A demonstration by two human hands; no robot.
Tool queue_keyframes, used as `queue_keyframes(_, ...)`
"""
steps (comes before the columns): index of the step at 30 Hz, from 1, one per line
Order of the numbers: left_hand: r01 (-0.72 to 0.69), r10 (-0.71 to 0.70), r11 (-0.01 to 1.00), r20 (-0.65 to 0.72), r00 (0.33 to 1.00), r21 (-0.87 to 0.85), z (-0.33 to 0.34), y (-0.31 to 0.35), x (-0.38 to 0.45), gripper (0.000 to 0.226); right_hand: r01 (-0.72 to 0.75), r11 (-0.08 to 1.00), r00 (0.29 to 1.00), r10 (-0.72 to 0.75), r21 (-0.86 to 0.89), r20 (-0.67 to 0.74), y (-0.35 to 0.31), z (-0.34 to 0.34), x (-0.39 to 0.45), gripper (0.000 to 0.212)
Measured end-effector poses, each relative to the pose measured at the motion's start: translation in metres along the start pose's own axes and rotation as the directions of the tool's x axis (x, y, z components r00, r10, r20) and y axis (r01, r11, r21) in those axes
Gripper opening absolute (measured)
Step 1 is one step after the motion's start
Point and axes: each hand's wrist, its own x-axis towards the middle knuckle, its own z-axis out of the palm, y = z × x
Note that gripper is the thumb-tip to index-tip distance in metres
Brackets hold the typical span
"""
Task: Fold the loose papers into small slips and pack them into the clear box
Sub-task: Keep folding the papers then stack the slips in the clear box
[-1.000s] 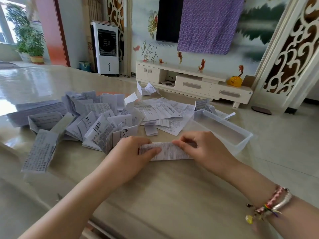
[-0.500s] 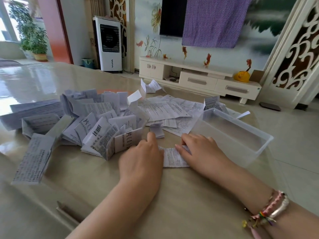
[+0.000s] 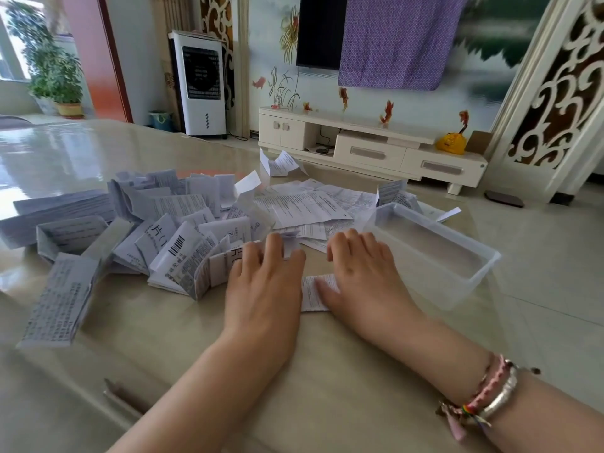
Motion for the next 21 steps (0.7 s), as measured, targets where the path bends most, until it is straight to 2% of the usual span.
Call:
queue_keyframes(3, -0.038, 0.039, 0.997, 0.016, 0.999, -0.064, 0.001, 0.001, -0.001, 0.017, 0.060, 0.995, 0.997, -0.056, 0.081, -0.046, -0.006, 0.004, -0.007, 0.025)
queue_keyframes(6, -0.010, 0.014, 0.991, 0.033, 0.999, -0.133, 0.000, -0.004, -0.005, 0.014, 0.036, 0.997, 0.999, -0.038, 0.069, 0.028, 0.006, -0.003, -0.015, 0.031)
queue_keyframes(8, -0.031, 0.039, 0.990, 0.054, 0.998, -0.139, -0.001, -0.007, -0.008, 0.024, -0.018, 0.997, 0.988, 0.006, 0.076, 0.152, 0.022, -0.011, -0.019, 0.032)
queue_keyframes(12, -0.095, 0.104, 0.990, 0.076, 0.992, -0.109, -0.006, -0.015, -0.013, 0.043, 0.007, 0.999, 0.973, -0.014, 0.032, 0.230, 0.035, -0.024, -0.023, 0.034)
queue_keyframes(15, -0.114, 0.126, 0.984, 0.088, 0.988, -0.135, -0.005, -0.021, -0.015, 0.044, 0.004, 0.986, 0.959, -0.051, 0.168, 0.279, 0.034, -0.029, -0.024, 0.032)
queue_keyframes(18, -0.133, 0.148, 0.977, 0.077, 0.986, -0.169, -0.002, -0.027, -0.015, 0.039, 0.042, 0.924, 0.941, -0.165, 0.381, 0.295, 0.038, -0.032, -0.025, 0.021)
queue_keyframes(21, -0.133, 0.147, 0.972, 0.059, 0.987, -0.193, 0.003, -0.032, -0.015, 0.034, 0.102, 0.915, 0.871, -0.272, 0.391, 0.409, 0.044, -0.036, -0.024, 0.041)
